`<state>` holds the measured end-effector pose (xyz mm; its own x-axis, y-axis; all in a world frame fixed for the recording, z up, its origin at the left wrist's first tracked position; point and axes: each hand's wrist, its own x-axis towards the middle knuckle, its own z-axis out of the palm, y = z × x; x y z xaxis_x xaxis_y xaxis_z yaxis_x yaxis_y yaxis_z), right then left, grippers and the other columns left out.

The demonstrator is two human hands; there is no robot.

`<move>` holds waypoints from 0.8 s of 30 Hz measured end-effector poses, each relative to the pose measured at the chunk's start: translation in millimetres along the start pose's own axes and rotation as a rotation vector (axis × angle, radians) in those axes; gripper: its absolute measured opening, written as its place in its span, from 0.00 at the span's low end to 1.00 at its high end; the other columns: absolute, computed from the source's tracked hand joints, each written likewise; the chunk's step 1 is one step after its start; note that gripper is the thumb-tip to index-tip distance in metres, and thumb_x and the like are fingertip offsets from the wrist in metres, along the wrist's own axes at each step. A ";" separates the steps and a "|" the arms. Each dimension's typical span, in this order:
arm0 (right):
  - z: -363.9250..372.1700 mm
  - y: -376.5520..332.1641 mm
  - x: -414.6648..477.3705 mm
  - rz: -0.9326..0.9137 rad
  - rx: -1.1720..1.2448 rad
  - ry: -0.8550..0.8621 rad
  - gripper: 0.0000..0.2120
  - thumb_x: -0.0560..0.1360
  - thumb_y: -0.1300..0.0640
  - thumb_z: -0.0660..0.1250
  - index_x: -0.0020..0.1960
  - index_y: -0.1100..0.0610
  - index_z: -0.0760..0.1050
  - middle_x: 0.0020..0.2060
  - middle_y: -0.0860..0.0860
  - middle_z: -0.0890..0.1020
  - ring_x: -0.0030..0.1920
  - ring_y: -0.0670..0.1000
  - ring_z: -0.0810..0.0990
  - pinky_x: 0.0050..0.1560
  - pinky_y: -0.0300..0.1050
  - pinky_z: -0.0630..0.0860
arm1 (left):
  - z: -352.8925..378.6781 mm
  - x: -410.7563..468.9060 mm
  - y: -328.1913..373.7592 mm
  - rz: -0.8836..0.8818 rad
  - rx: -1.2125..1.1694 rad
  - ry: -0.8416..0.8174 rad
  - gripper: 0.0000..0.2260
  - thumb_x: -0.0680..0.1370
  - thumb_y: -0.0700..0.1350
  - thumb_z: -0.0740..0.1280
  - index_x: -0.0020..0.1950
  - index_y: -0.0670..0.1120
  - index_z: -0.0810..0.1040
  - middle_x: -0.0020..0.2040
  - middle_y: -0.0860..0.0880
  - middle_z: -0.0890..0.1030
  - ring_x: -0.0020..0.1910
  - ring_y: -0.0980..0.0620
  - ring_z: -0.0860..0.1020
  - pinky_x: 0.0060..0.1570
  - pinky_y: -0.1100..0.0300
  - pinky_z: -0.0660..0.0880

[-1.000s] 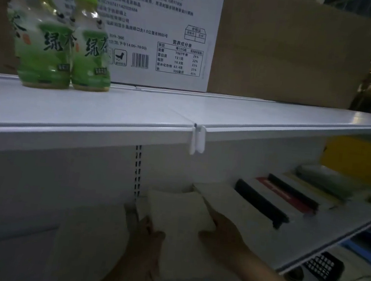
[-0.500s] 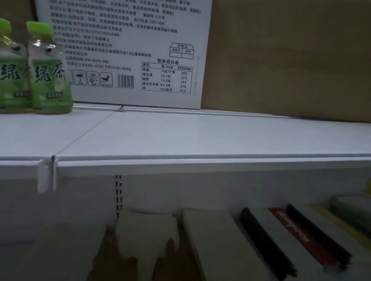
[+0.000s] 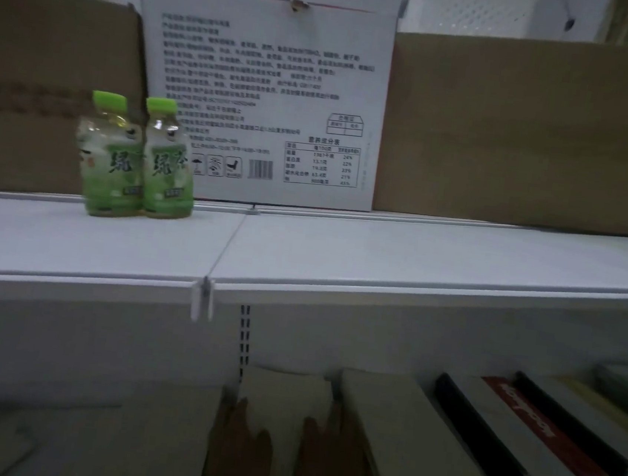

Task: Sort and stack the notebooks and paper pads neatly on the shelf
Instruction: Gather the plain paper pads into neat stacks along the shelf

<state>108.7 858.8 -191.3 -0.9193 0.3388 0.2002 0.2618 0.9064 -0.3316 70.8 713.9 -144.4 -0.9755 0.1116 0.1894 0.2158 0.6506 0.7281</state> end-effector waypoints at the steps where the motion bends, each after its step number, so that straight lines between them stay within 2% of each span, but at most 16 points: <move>1: 0.5 3.5 -2.6 -0.032 0.016 -0.006 0.22 0.77 0.50 0.50 0.48 0.54 0.83 0.56 0.58 0.81 0.50 0.63 0.82 0.50 0.59 0.78 | -8.9 -8.6 5.2 0.030 0.074 -0.040 0.32 0.72 0.54 0.62 0.75 0.53 0.58 0.75 0.42 0.61 0.73 0.43 0.62 0.72 0.55 0.58; 2: 6.1 6.4 -4.9 -0.090 -0.118 0.041 0.20 0.77 0.54 0.52 0.44 0.56 0.83 0.50 0.59 0.84 0.46 0.64 0.82 0.49 0.61 0.78 | -25.7 -16.3 7.9 0.086 0.149 -0.113 0.28 0.77 0.51 0.60 0.76 0.50 0.57 0.76 0.45 0.58 0.75 0.47 0.59 0.72 0.60 0.55; 4: -7.9 -0.1 -10.4 -0.127 -0.346 0.118 0.19 0.76 0.60 0.50 0.37 0.58 0.78 0.36 0.60 0.82 0.37 0.61 0.81 0.52 0.64 0.76 | -65.5 -27.7 -4.4 0.237 0.383 -0.212 0.25 0.81 0.51 0.56 0.76 0.53 0.53 0.77 0.51 0.53 0.76 0.53 0.51 0.71 0.65 0.52; 5: -34.3 -18.3 -16.0 -0.114 -0.433 0.054 0.19 0.75 0.62 0.48 0.37 0.57 0.77 0.33 0.59 0.81 0.37 0.58 0.80 0.72 0.64 0.54 | -90.4 -33.0 -17.2 0.349 0.492 -0.238 0.24 0.81 0.52 0.55 0.76 0.54 0.53 0.77 0.52 0.50 0.77 0.53 0.47 0.71 0.65 0.51; 6: -56.3 -44.3 -19.1 -0.104 -0.455 -0.020 0.17 0.74 0.62 0.49 0.42 0.55 0.77 0.37 0.59 0.82 0.42 0.56 0.81 0.73 0.56 0.34 | -117.2 -39.6 -35.1 0.391 0.573 -0.273 0.24 0.81 0.53 0.54 0.76 0.54 0.54 0.78 0.53 0.47 0.77 0.53 0.44 0.72 0.65 0.49; 7: -69.7 -71.3 -19.1 -0.051 -0.466 -0.099 0.15 0.75 0.60 0.50 0.50 0.52 0.76 0.48 0.58 0.82 0.52 0.55 0.80 0.67 0.49 0.21 | -141.9 -43.9 -53.2 0.396 0.627 -0.296 0.23 0.81 0.53 0.54 0.76 0.54 0.55 0.78 0.53 0.46 0.77 0.53 0.43 0.73 0.64 0.47; 8: -77.0 -96.1 -17.1 -0.061 -0.462 -0.101 0.15 0.77 0.57 0.52 0.58 0.53 0.73 0.58 0.56 0.78 0.61 0.55 0.75 0.74 0.52 0.37 | -165.3 -44.6 -76.0 0.367 0.638 -0.301 0.23 0.81 0.53 0.54 0.76 0.53 0.55 0.78 0.52 0.47 0.77 0.52 0.43 0.73 0.63 0.46; 9: -79.0 -123.4 -20.2 -0.089 -0.408 -0.155 0.17 0.77 0.56 0.54 0.64 0.53 0.70 0.64 0.55 0.74 0.65 0.55 0.71 0.74 0.51 0.52 | -194.8 -44.8 -96.6 0.330 0.658 -0.297 0.23 0.81 0.53 0.54 0.76 0.52 0.56 0.79 0.51 0.48 0.77 0.51 0.44 0.73 0.62 0.46; 10: -78.6 -154.3 -24.3 -0.123 -0.410 -0.190 0.19 0.78 0.55 0.55 0.67 0.54 0.67 0.66 0.54 0.72 0.67 0.55 0.69 0.70 0.49 0.61 | -224.6 -44.4 -119.3 0.274 0.655 -0.283 0.23 0.81 0.53 0.54 0.76 0.51 0.56 0.79 0.50 0.49 0.77 0.51 0.45 0.74 0.60 0.48; 11: -71.8 -187.3 -28.8 -0.171 -0.393 -0.203 0.20 0.78 0.54 0.55 0.69 0.54 0.65 0.67 0.54 0.70 0.68 0.55 0.68 0.68 0.48 0.64 | -255.7 -45.2 -142.2 0.207 0.659 -0.262 0.23 0.81 0.53 0.54 0.76 0.50 0.57 0.78 0.49 0.50 0.77 0.50 0.47 0.74 0.58 0.50; 15: -24.0 -315.8 -68.2 -0.413 -0.232 -0.426 0.24 0.79 0.52 0.56 0.75 0.52 0.59 0.74 0.53 0.61 0.72 0.54 0.62 0.70 0.44 0.62 | -353.9 -62.8 -240.4 -0.018 0.668 -0.159 0.25 0.79 0.56 0.52 0.75 0.48 0.60 0.77 0.47 0.56 0.77 0.48 0.52 0.73 0.56 0.57; 17: 4.2 -365.6 -86.4 -0.500 -0.236 -0.502 0.23 0.79 0.54 0.56 0.74 0.53 0.60 0.73 0.54 0.62 0.71 0.56 0.64 0.69 0.45 0.64 | -389.2 -78.3 -274.6 -0.097 0.617 -0.167 0.23 0.81 0.53 0.54 0.75 0.47 0.61 0.77 0.46 0.57 0.75 0.47 0.56 0.71 0.57 0.59; 20: 44.4 -417.7 -105.4 -0.629 -0.283 -0.525 0.18 0.76 0.58 0.58 0.65 0.57 0.68 0.63 0.59 0.71 0.61 0.59 0.72 0.56 0.47 0.72 | -427.4 -92.6 -316.9 -0.179 0.537 -0.171 0.22 0.81 0.53 0.56 0.73 0.49 0.63 0.76 0.45 0.59 0.72 0.46 0.63 0.69 0.57 0.64; 22: 62.4 -438.6 -111.6 -0.694 -0.279 -0.467 0.15 0.74 0.58 0.58 0.60 0.58 0.70 0.59 0.60 0.72 0.58 0.60 0.73 0.53 0.49 0.72 | -443.5 -95.5 -336.9 -0.212 0.499 -0.165 0.21 0.81 0.52 0.56 0.74 0.50 0.63 0.77 0.46 0.56 0.74 0.47 0.60 0.70 0.57 0.61; 24: 73.8 -456.9 -109.1 -0.745 -0.246 -0.397 0.15 0.75 0.58 0.57 0.61 0.58 0.70 0.60 0.60 0.71 0.59 0.59 0.72 0.53 0.48 0.70 | -451.7 -93.6 -352.2 -0.214 0.449 -0.158 0.20 0.81 0.52 0.56 0.73 0.50 0.63 0.77 0.48 0.55 0.75 0.48 0.57 0.71 0.57 0.59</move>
<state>67.8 389.1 -129.6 -0.8986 -0.4339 -0.0650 -0.4332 0.9010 -0.0252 105.1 135.0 -120.9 -0.9977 0.0305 -0.0600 0.0055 0.9253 0.3792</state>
